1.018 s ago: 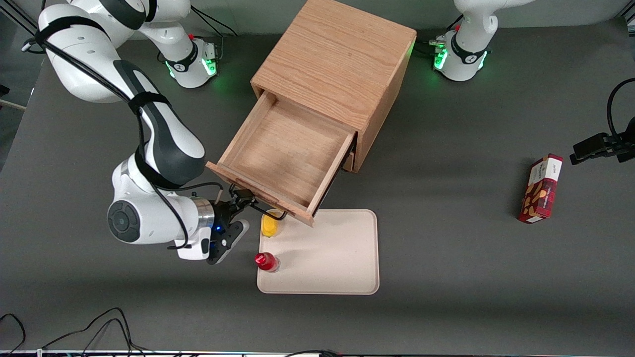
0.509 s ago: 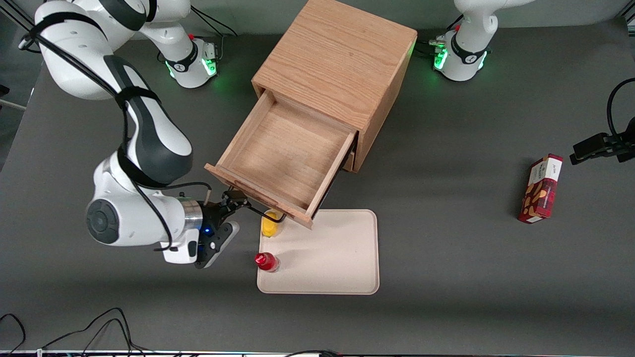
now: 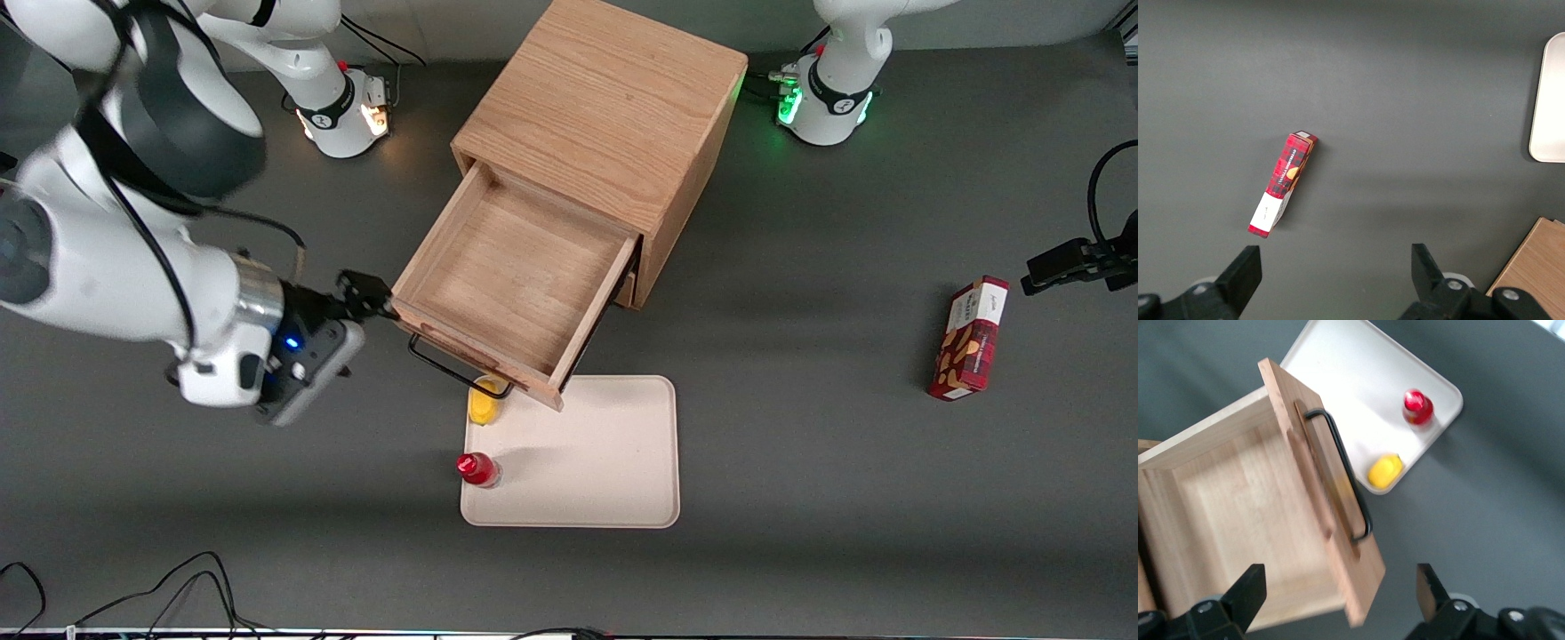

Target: Open upper drawer

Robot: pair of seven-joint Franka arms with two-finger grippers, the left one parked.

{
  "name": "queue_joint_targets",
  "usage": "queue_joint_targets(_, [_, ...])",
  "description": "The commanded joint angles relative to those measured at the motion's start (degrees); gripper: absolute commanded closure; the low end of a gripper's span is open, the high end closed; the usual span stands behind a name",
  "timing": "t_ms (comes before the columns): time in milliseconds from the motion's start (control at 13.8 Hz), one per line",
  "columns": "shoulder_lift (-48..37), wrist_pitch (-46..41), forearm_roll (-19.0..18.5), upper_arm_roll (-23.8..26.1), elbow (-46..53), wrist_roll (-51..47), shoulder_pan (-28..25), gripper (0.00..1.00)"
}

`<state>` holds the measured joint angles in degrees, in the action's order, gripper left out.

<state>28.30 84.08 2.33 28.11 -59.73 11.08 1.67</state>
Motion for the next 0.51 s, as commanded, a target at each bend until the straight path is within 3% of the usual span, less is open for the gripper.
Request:
queue_joint_targets(0, [-8.6, -6.5, -1.1, -5.7, -2.6, -10.5, 0.4, 0.00])
queue_joint_targets(291, [-17.6, -14.9, -2.4, -13.2, -3.7, -11.5, 0.5, 0.00])
queue_joint_targets(436, [-23.3, -20.0, -2.0, -15.4, -9.0, -17.6, 0.4, 0.00])
